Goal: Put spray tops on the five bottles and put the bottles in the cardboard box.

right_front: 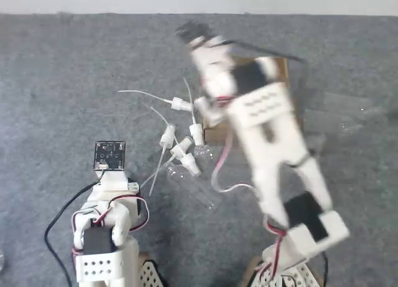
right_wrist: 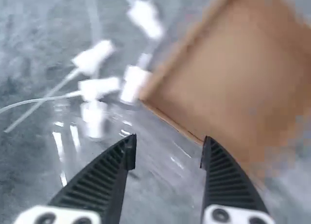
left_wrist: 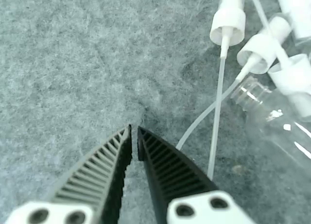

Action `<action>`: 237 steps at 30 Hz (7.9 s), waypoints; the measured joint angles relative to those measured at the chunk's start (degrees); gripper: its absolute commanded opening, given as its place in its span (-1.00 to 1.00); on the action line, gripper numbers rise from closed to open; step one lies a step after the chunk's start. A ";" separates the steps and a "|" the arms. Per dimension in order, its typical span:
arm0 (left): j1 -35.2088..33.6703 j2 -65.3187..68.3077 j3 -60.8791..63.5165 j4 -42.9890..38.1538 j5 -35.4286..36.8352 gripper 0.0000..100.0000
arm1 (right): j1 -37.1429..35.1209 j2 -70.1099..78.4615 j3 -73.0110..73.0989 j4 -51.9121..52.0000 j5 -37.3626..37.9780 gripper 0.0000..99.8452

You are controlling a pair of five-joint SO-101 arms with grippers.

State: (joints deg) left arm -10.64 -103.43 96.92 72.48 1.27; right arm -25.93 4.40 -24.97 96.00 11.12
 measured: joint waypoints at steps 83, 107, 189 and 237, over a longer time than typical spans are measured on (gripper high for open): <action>0.00 0.00 0.00 0.00 0.00 -0.98 | 68.84 31.38 -1.41 4.40 42.55 -0.65; 0.00 0.00 0.00 0.00 0.00 -0.98 | 63.12 20.48 5.89 4.40 38.15 -0.27; 5.01 63.56 -66.73 4.48 -17.14 -0.77 | 42.46 -51.69 94.86 -29.19 15.47 -0.72; 15.47 146.46 -117.45 -9.23 -41.05 -0.92 | 42.46 -53.01 104.79 -40.00 15.30 -0.72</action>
State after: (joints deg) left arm 4.84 43.03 -20.53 63.25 -39.78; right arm 16.53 -48.62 79.82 56.00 26.42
